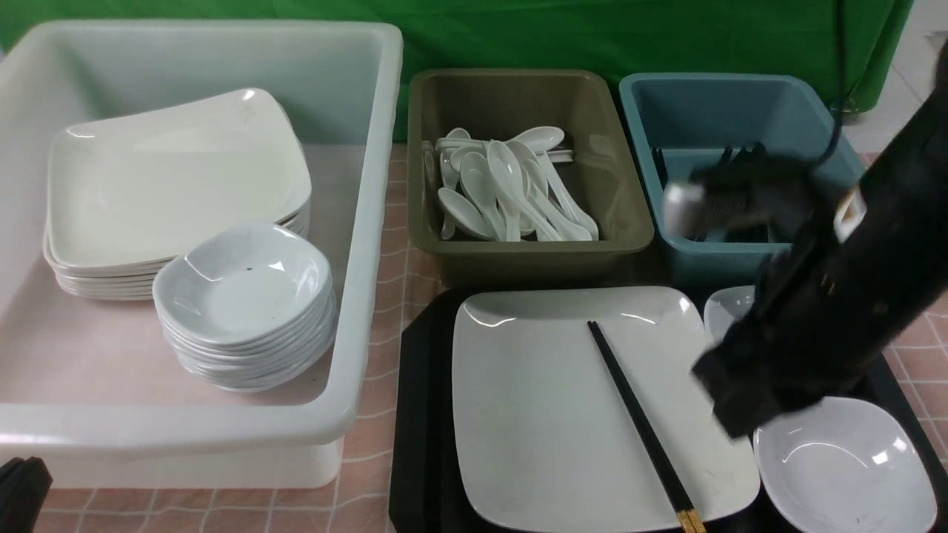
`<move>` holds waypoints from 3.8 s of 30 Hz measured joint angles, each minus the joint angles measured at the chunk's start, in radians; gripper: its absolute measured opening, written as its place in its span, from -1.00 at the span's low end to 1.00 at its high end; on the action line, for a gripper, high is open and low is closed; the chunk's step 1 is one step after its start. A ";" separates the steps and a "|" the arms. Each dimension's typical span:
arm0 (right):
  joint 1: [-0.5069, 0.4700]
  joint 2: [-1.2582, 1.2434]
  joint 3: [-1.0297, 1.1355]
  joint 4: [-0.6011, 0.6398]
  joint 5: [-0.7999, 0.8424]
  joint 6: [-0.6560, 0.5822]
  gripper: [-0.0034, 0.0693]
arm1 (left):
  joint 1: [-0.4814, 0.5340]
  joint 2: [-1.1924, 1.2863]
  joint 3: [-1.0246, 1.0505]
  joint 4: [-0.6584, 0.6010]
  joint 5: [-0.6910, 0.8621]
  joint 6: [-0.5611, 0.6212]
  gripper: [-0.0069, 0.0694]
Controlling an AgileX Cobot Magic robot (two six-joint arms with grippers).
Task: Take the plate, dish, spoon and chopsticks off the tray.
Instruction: Use the right arm to grab a pair of chopsticks from the plate, then use the right arm to put the chopsticks into the small storage box on the right, then use the right arm to grab a small plate from the dinner plate
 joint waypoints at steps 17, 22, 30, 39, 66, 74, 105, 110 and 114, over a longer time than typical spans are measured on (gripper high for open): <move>0.080 0.257 0.185 -0.102 -0.341 0.030 0.65 | 0.000 0.000 0.000 0.000 0.000 0.000 -0.76; 0.080 0.263 0.185 -0.096 -0.342 0.030 0.31 | 0.000 0.000 0.000 0.000 0.000 0.000 -0.76; 0.080 0.263 0.166 -0.096 -0.282 0.016 -0.41 | 0.000 0.000 0.000 0.000 0.000 0.000 -0.76; 0.080 0.135 0.010 -0.107 -0.032 -0.035 -0.41 | 0.000 0.000 0.000 0.000 0.000 0.000 -0.76; -0.382 0.387 -0.237 -0.311 -0.883 0.246 -0.41 | 0.000 0.000 0.000 0.000 0.000 0.000 -0.76; -0.383 0.497 -0.237 -0.310 -0.895 0.281 0.07 | 0.000 0.000 0.000 0.000 0.000 0.000 -0.76; -0.325 -0.194 0.270 -0.002 0.015 -0.009 -0.57 | 0.000 0.000 0.000 0.000 0.000 0.001 -0.76; -0.128 -0.194 0.447 -0.060 -0.160 -0.033 0.34 | 0.000 0.000 0.000 0.000 0.000 0.001 -0.76; -0.002 -0.194 0.482 -0.239 -0.225 0.036 0.63 | 0.000 0.000 0.000 0.000 0.000 0.001 -0.76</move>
